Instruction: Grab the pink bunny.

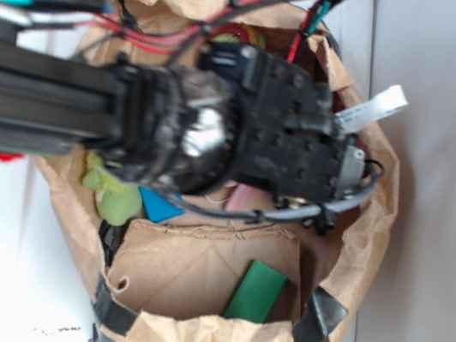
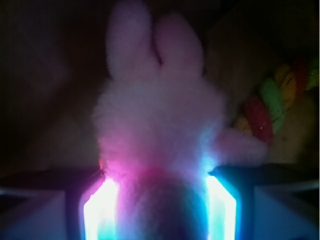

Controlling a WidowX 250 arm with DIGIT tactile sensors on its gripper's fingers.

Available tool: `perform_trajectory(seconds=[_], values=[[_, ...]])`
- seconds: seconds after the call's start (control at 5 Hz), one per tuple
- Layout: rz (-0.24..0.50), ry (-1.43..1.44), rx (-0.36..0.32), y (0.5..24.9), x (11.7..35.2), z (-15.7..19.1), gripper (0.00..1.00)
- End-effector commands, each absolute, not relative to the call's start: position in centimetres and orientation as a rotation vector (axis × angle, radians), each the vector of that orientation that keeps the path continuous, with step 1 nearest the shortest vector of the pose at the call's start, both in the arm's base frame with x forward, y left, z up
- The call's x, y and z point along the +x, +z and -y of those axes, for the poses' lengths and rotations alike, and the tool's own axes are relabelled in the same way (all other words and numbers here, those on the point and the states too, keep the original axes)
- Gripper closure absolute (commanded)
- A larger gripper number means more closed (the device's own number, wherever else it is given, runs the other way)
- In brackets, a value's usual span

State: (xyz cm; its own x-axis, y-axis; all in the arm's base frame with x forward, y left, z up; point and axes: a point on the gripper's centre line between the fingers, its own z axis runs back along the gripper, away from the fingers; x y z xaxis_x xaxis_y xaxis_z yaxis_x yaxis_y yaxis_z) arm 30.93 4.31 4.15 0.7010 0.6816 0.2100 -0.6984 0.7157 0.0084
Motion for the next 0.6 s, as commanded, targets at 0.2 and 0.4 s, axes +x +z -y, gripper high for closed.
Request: perform_trajectory(seconds=[0.2, 0.4], values=[[0.257, 0.471, -0.094, 15.6, 27.6, -4.9, 1.0], [0.25, 0.35, -0.112, 17.3, 26.4, -4.9, 1.0]])
